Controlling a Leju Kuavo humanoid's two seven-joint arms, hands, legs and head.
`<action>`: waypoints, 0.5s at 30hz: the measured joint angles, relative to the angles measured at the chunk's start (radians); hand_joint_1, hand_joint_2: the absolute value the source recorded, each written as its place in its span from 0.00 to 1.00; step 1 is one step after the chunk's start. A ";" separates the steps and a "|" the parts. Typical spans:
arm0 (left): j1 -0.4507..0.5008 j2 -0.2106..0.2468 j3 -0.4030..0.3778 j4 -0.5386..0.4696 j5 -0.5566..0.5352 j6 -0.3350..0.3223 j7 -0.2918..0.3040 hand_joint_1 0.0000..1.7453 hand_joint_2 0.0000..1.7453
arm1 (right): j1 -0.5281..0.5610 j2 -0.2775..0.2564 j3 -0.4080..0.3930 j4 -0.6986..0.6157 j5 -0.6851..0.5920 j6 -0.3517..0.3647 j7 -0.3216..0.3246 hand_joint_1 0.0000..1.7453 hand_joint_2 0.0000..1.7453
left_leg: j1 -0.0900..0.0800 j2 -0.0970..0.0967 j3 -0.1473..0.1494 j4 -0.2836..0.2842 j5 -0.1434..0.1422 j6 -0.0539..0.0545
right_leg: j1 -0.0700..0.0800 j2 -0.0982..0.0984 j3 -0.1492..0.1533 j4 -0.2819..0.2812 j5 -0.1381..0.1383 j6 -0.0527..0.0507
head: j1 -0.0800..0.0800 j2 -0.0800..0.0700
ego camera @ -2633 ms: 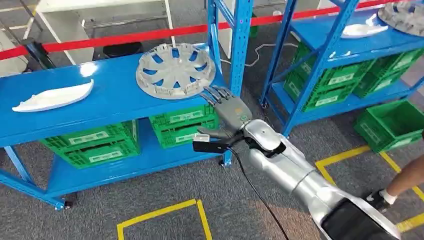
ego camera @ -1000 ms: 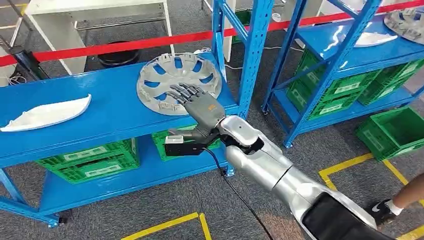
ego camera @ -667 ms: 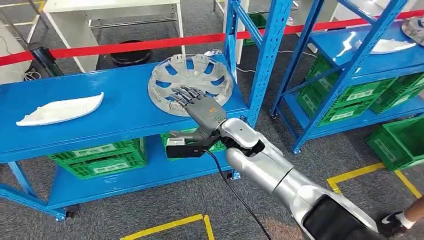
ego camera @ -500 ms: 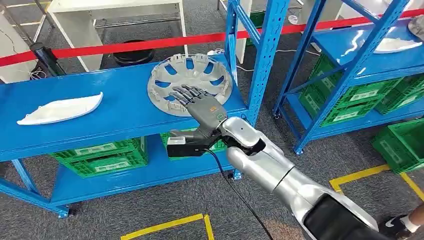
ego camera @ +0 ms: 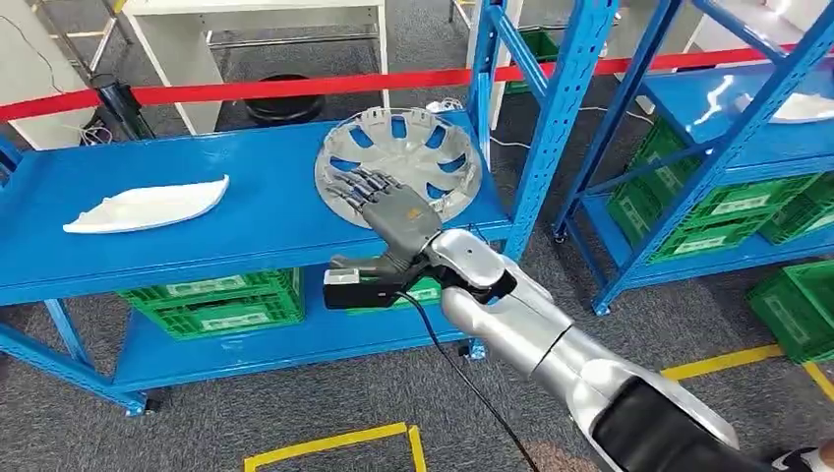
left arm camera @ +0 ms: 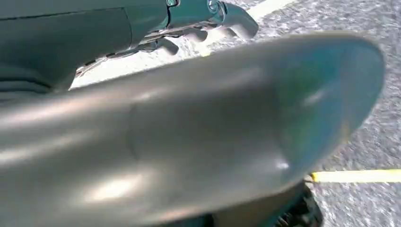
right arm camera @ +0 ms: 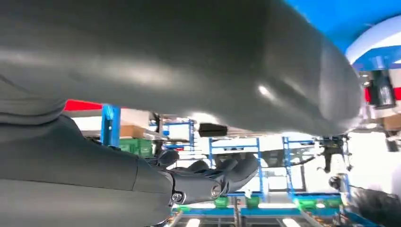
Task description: Take the parts from the cabinet and place them on the table.
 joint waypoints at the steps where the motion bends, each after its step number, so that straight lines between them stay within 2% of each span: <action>1: 0.000 0.002 0.001 0.000 -0.002 -0.003 0.000 0.00 0.00 | -0.001 0.000 0.000 0.003 0.003 -0.003 0.008 0.00 0.00 | -0.007 -0.002 -0.001 0.004 -0.005 0.013 | -0.003 -0.004 0.005 -0.008 0.002 0.016 | 0.000 0.000; 2: 0.000 0.003 0.001 0.000 -0.002 -0.005 0.000 0.00 0.00 | 0.000 0.003 0.001 0.007 0.005 -0.004 0.014 0.00 0.00 | -0.006 -0.004 -0.011 -0.002 -0.017 0.026 | -0.008 -0.007 0.008 0.001 0.006 0.036 | 0.000 0.000; 4: -0.001 0.003 0.002 0.000 -0.003 -0.006 0.001 0.00 0.00 | 0.000 0.005 0.002 0.013 0.006 -0.005 0.015 0.00 0.00 | -0.004 -0.007 0.011 -0.004 -0.027 0.048 | -0.012 -0.005 -0.004 0.029 0.005 0.047 | 0.001 0.000; 5: -0.001 0.003 0.002 0.000 -0.003 -0.006 0.001 0.00 0.00 | -0.001 0.005 0.002 0.015 0.006 -0.006 0.017 0.00 0.00 | -0.004 -0.008 0.022 -0.005 -0.031 0.053 | -0.016 0.006 -0.013 0.057 -0.009 0.048 | 0.003 0.000; 6: -0.002 0.003 0.002 0.000 -0.003 -0.006 0.002 0.00 0.00 | -0.004 0.005 0.002 0.018 0.007 -0.006 0.022 0.00 0.00 | -0.004 -0.009 0.027 -0.005 -0.033 0.055 | -0.016 0.014 -0.042 0.116 -0.039 0.045 | 0.006 0.000; 8: -0.002 0.003 0.002 0.000 -0.003 -0.006 0.003 0.00 0.00 | -0.002 0.006 0.003 0.027 0.008 -0.006 0.028 0.00 0.00 | -0.004 -0.012 0.034 -0.004 -0.036 0.051 | -0.016 0.019 -0.132 0.269 -0.101 0.048 | 0.006 0.000; 9: -0.001 0.003 0.002 0.000 -0.003 -0.006 0.003 0.00 0.00 | 0.002 0.006 0.005 0.032 0.009 -0.006 0.029 0.00 0.00 | -0.004 -0.016 0.039 -0.003 -0.041 0.048 | -0.016 0.019 -0.168 0.318 -0.110 0.044 | 0.006 0.000; 10: 0.000 0.003 0.003 0.000 -0.003 -0.006 0.003 0.00 0.00 | 0.005 0.006 0.005 0.036 0.011 -0.006 0.030 0.00 0.00 | -0.004 -0.019 0.045 -0.002 -0.046 0.045 | -0.016 0.019 -0.183 0.319 -0.095 0.041 | 0.007 0.000; 11: 0.002 0.003 0.003 0.000 -0.003 -0.005 0.005 0.00 0.00 | 0.006 0.006 0.005 0.042 0.013 -0.006 0.031 0.00 0.00 | -0.004 -0.023 0.054 -0.002 -0.052 0.041 | -0.017 0.019 -0.176 0.277 -0.055 0.043 | 0.008 0.000; 13: 0.002 0.002 0.003 0.000 -0.006 -0.005 0.006 0.00 0.00 | 0.006 0.006 0.005 0.045 0.015 -0.007 0.030 0.00 0.00 | -0.003 -0.027 0.081 -0.002 -0.071 0.033 | -0.017 0.019 -0.109 0.095 0.058 0.035 | 0.008 0.000; 14: 0.003 0.002 0.003 0.000 -0.007 -0.005 0.006 0.00 0.00 | 0.007 0.005 0.005 0.049 0.015 -0.007 0.030 0.00 0.00 | -0.003 -0.026 0.080 -0.005 -0.081 0.028 | -0.016 0.022 -0.087 0.039 0.082 0.034 | 0.008 0.000; 15: 0.000 0.002 0.003 0.000 -0.008 -0.005 0.006 0.00 0.00 | 0.006 0.004 0.006 0.054 0.015 -0.006 0.030 0.00 0.00 | -0.004 -0.029 0.093 -0.005 -0.084 0.020 | -0.005 0.022 -0.093 0.033 0.034 0.037 | 0.006 0.000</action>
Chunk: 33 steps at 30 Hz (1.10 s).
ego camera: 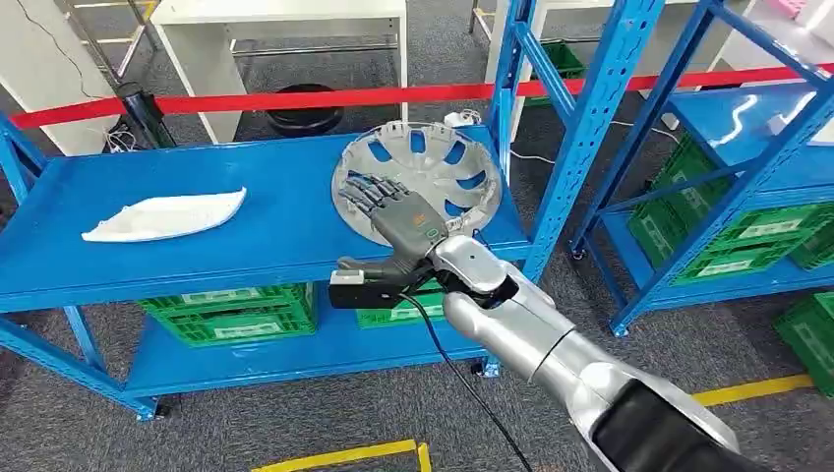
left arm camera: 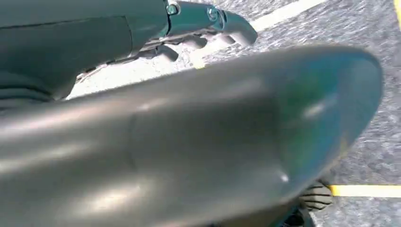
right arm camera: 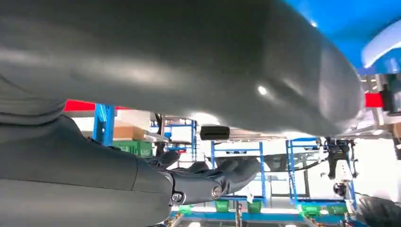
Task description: Take the parts from the cabinet and place them on the table.
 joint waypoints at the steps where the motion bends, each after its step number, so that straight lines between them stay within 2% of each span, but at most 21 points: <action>1: -0.001 0.000 0.000 0.000 -0.001 0.000 0.002 0.00 0.00 | 0.001 0.001 0.000 0.001 0.001 0.001 0.000 0.00 0.00 | 0.001 0.000 -0.001 -0.002 -0.008 -0.009 | 0.001 0.001 0.013 -0.010 -0.003 -0.001 | 0.002 0.000; 4: -0.001 0.002 0.002 -0.002 -0.005 0.001 0.003 0.00 0.00 | -0.004 0.005 0.001 0.003 0.002 0.001 0.000 0.00 0.00 | 0.002 0.001 0.020 0.029 -0.005 -0.028 | -0.005 0.006 0.050 -0.018 -0.010 -0.016 | 0.003 0.000; 6: -0.004 0.000 0.003 -0.002 -0.006 0.001 0.002 0.00 0.00 | -0.009 0.006 0.001 0.003 0.001 0.001 -0.001 0.00 0.00 | 0.003 0.012 -0.051 0.143 0.015 -0.035 | -0.006 0.003 0.082 -0.025 -0.030 -0.030 | -0.009 0.000; 7: -0.006 -0.001 0.003 -0.002 -0.006 0.001 0.001 0.00 0.00 | -0.010 0.007 0.001 0.003 0.001 0.002 -0.001 0.00 0.00 | 0.003 0.013 -0.102 0.208 0.005 -0.038 | -0.006 0.002 0.095 -0.026 -0.041 -0.033 | -0.007 0.000; 9: 0.001 -0.001 0.006 -0.002 -0.003 0.005 -0.005 0.00 0.00 | -0.008 0.007 0.001 0.005 0.001 0.003 0.000 0.00 0.00 | 0.002 0.014 -0.194 0.296 -0.069 -0.043 | -0.004 0.002 0.125 -0.025 -0.060 -0.038 | -0.008 0.000; 10: 0.005 0.000 0.010 -0.002 0.003 0.012 -0.011 0.00 0.00 | -0.008 0.007 0.001 0.007 0.001 0.003 0.000 0.00 0.00 | 0.002 0.014 -0.221 0.296 -0.098 -0.043 | -0.005 0.005 0.140 -0.025 -0.072 -0.038 | -0.007 0.000; 11: 0.006 0.000 0.013 -0.002 0.007 0.018 -0.011 0.00 0.00 | -0.008 0.007 0.001 0.007 0.001 0.003 0.002 0.00 0.00 | 0.002 0.014 -0.232 0.268 -0.103 -0.042 | -0.005 0.008 0.157 -0.025 -0.085 -0.036 | -0.009 0.000; 12: 0.006 0.000 0.017 -0.002 0.010 0.023 -0.010 0.00 0.00 | -0.008 0.007 0.001 0.007 0.000 0.003 0.002 0.00 0.00 | 0.002 0.015 -0.230 0.218 -0.081 -0.038 | -0.005 0.008 0.173 -0.025 -0.099 -0.034 | -0.008 0.000; 13: 0.006 0.000 0.018 -0.002 0.010 0.024 -0.007 0.00 0.00 | -0.008 0.007 0.001 0.007 0.000 0.003 0.003 0.00 0.00 | 0.002 0.016 -0.220 0.146 -0.014 -0.032 | -0.005 0.008 0.192 -0.025 -0.114 -0.030 | -0.008 0.000; 14: 0.008 0.000 0.018 -0.001 0.010 0.024 -0.004 0.00 0.00 | -0.007 0.008 0.001 0.008 -0.001 0.003 0.006 0.00 0.00 | 0.000 0.023 -0.210 0.066 0.098 -0.025 | -0.004 0.007 0.204 -0.026 -0.130 -0.025 | -0.008 0.000; 15: 0.010 0.000 0.019 0.002 0.010 0.024 -0.002 0.00 0.00 | -0.007 0.008 0.001 0.011 -0.002 0.003 0.009 0.00 0.00 | -0.006 0.028 -0.216 0.010 0.180 -0.021 | 0.002 0.008 0.214 -0.015 -0.144 -0.020 | -0.011 0.000; 18: 0.011 0.000 0.021 0.002 0.010 0.021 0.003 0.00 0.00 | -0.004 0.011 0.001 0.014 -0.008 0.004 0.015 0.00 0.00 | -0.010 0.021 -0.208 0.035 0.167 -0.010 | 0.004 0.010 0.219 -0.032 -0.169 0.000 | -0.009 0.000; 20: 0.008 -0.004 0.023 0.002 0.010 0.021 0.003 0.00 0.00 | -0.007 0.012 0.001 0.014 -0.010 0.004 0.015 0.00 0.00 | 0.000 0.019 -0.196 0.024 0.162 0.001 | -0.001 0.008 0.230 -0.029 -0.181 0.012 | -0.009 0.000; 21: 0.007 -0.003 0.025 0.002 0.010 0.021 0.003 0.00 0.00 | -0.008 0.012 0.001 0.014 -0.011 0.004 0.016 0.00 0.00 | 0.000 0.018 -0.189 0.021 0.155 0.011 | 0.000 0.008 0.208 0.017 -0.202 0.018 | -0.008 0.000; 24: 0.005 -0.003 0.032 0.002 0.016 0.019 0.004 0.00 0.00 | -0.001 0.012 0.001 0.022 -0.015 0.005 0.020 0.00 0.00 | -0.001 0.017 -0.180 0.021 0.140 0.017 | -0.002 0.009 0.061 0.242 -0.282 0.028 | -0.008 0.000; 25: 0.005 -0.003 0.036 0.002 0.016 0.019 0.005 0.00 0.00 | 0.004 0.012 0.001 0.025 -0.016 0.005 0.021 0.00 0.00 | -0.001 0.015 -0.176 0.022 0.136 0.017 | -0.002 0.009 0.024 0.277 -0.275 0.028 | -0.007 0.000; 26: 0.007 -0.003 0.038 0.002 0.016 0.018 0.005 0.00 0.00 | 0.008 0.012 0.001 0.027 -0.016 0.005 0.022 0.00 0.00 | -0.001 0.013 -0.172 0.022 0.132 0.017 | -0.002 0.009 0.013 0.261 -0.241 0.026 | -0.007 0.000; 29: 0.006 -0.005 0.042 0.002 0.015 0.014 0.006 0.00 0.00 | 0.006 0.012 0.001 0.027 -0.017 0.003 0.031 0.00 0.00 | -0.005 0.006 -0.154 0.022 0.124 0.013 | 0.007 0.009 0.083 0.026 -0.074 0.001 | -0.006 0.000; 30: 0.005 -0.010 0.042 0.002 0.013 0.014 0.006 0.00 0.00 | 0.006 0.012 0.001 0.027 -0.017 0.002 0.032 0.00 0.00 | -0.006 0.006 -0.152 0.022 0.123 0.011 | 0.011 0.010 0.091 -0.004 -0.073 -0.009 | -0.009 0.000; 32: 0.004 -0.008 0.043 0.001 0.009 0.013 0.008 0.00 0.00 | 0.006 0.014 0.001 0.027 -0.016 0.002 0.038 0.00 0.00 | -0.005 0.003 -0.152 0.019 0.123 -0.002 | 0.015 0.007 0.091 -0.015 -0.068 -0.010 | -0.006 0.000; 33: 0.005 -0.008 0.043 0.001 0.007 0.013 0.009 0.00 0.00 | 0.007 0.014 0.001 0.027 -0.016 0.000 0.046 0.00 0.00 | -0.009 0.004 -0.151 0.021 0.108 0.004 | 0.011 0.007 0.094 -0.019 -0.065 0.004 | -0.005 0.000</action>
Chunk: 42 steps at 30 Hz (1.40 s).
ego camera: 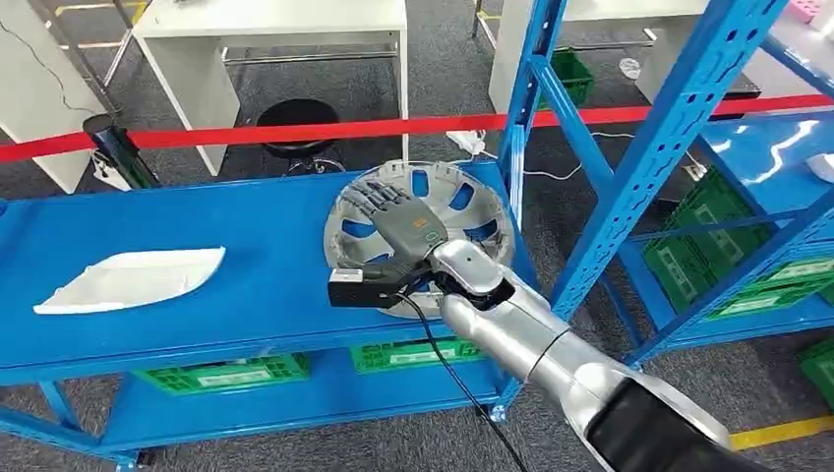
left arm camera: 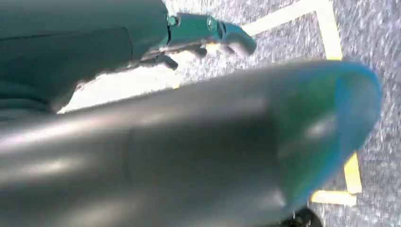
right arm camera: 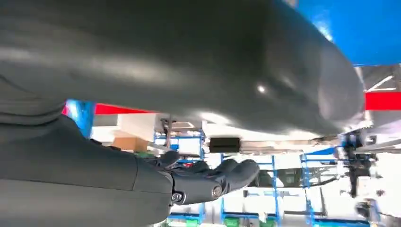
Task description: Take the parts from the cabinet and place them on the table.
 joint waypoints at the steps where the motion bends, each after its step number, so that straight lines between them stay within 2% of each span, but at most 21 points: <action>1: 0.001 0.000 0.000 0.000 0.000 0.000 0.001 0.00 0.00 | 0.002 0.000 0.000 0.000 0.000 0.000 0.007 0.00 0.00 | 0.002 0.002 0.003 -0.002 0.009 -0.002 | 0.001 0.001 0.002 0.000 0.000 -0.002 | -0.001 0.000; 2: 0.001 0.000 0.000 0.000 0.000 0.000 0.002 0.00 0.00 | 0.004 0.000 0.000 0.000 0.000 0.000 0.010 0.00 0.00 | 0.002 0.002 0.006 -0.004 0.010 -0.010 | 0.002 0.002 0.002 0.000 -0.001 -0.006 | 0.000 0.000; 5: -0.002 -0.001 0.000 0.000 -0.001 0.000 0.007 0.00 0.00 | 0.017 -0.001 0.000 0.002 -0.001 0.005 0.031 0.00 0.00 | 0.002 0.002 0.012 -0.010 0.013 -0.014 | 0.002 0.002 0.005 0.000 0.000 -0.010 | 0.000 0.000; 12: -0.002 0.000 0.001 0.000 -0.002 0.008 0.019 0.00 0.00 | 0.052 -0.008 -0.005 0.055 -0.025 0.025 0.039 0.00 0.00 | 0.002 0.002 0.016 -0.014 0.014 -0.018 | 0.001 0.002 0.008 0.000 -0.003 -0.015 | 0.000 0.000; 20: -0.003 -0.001 0.006 0.000 -0.019 0.015 0.019 0.00 0.00 | 0.107 -0.003 -0.009 0.163 -0.036 -0.011 0.045 0.00 0.00 | 0.002 0.002 0.016 -0.014 0.011 -0.018 | 0.000 0.002 0.008 0.000 -0.004 -0.016 | 0.000 0.000; 21: -0.003 -0.001 0.006 0.000 -0.019 0.016 0.018 0.00 0.00 | 0.112 0.000 -0.011 0.174 -0.039 -0.011 0.049 0.00 1.00 | 0.002 0.002 0.016 -0.014 0.011 -0.018 | -0.001 0.002 0.008 0.000 -0.004 -0.016 | 0.000 0.000; 27: -0.005 0.000 0.007 -0.001 -0.024 0.017 0.021 0.00 0.00 | 0.115 0.014 -0.044 0.210 -0.093 0.054 0.018 0.00 1.00 | 0.002 0.002 0.016 -0.014 0.010 -0.018 | -0.001 0.002 0.008 0.000 -0.005 -0.016 | 0.000 0.000; 42: -0.006 0.000 0.008 -0.001 -0.033 0.023 0.027 0.00 0.00 | 0.115 0.020 -0.072 0.214 -0.111 0.078 0.002 0.00 1.00 | 0.002 0.002 0.017 -0.014 0.010 -0.018 | -0.001 0.002 0.010 0.000 -0.005 -0.015 | 0.000 0.000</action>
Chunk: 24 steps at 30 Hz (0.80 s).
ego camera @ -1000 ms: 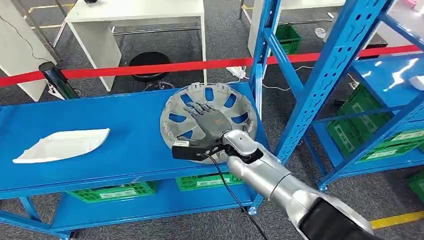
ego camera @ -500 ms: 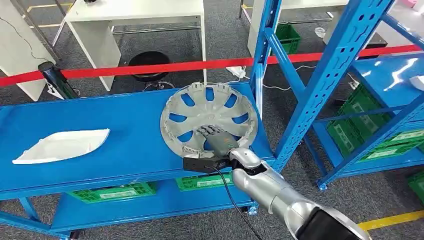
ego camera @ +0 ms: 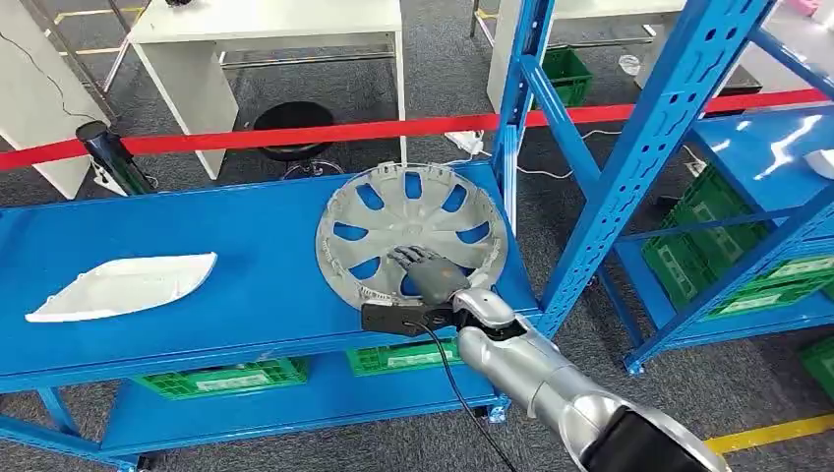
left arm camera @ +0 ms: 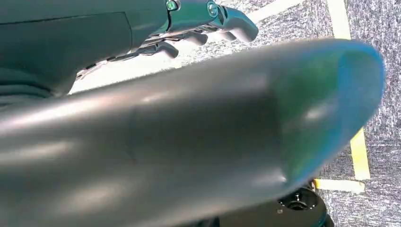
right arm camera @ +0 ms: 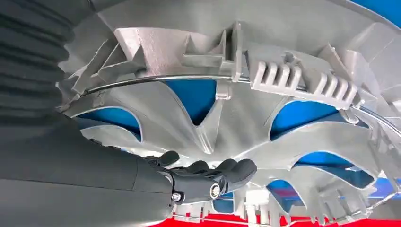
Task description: Take the parts from the cabinet and place them on the table.
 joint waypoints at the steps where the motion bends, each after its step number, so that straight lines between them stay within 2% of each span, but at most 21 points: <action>1: 0.000 0.000 0.000 0.000 0.000 0.001 0.000 0.00 0.00 | 0.000 0.001 0.000 0.000 -0.003 0.001 -0.001 0.00 1.00 | 0.000 0.000 0.000 0.000 0.000 0.000 | 0.000 0.000 0.000 0.000 0.000 0.000 | 0.000 0.000; 2: 0.000 0.000 0.000 0.000 0.000 0.002 0.000 0.00 0.00 | -0.001 0.003 0.000 0.001 -0.008 0.002 -0.002 1.00 1.00 | 0.000 0.000 0.000 0.000 0.000 0.000 | 0.000 0.000 0.000 0.000 0.000 0.000 | 0.000 0.000; 24: -0.003 0.003 0.016 0.000 0.000 0.005 -0.001 0.00 0.00 | -0.006 0.014 -0.013 0.008 -0.063 0.029 0.013 1.00 1.00 | 0.000 0.000 0.002 0.000 0.000 0.000 | 0.000 0.000 0.001 -0.001 0.000 0.000 | 0.000 0.000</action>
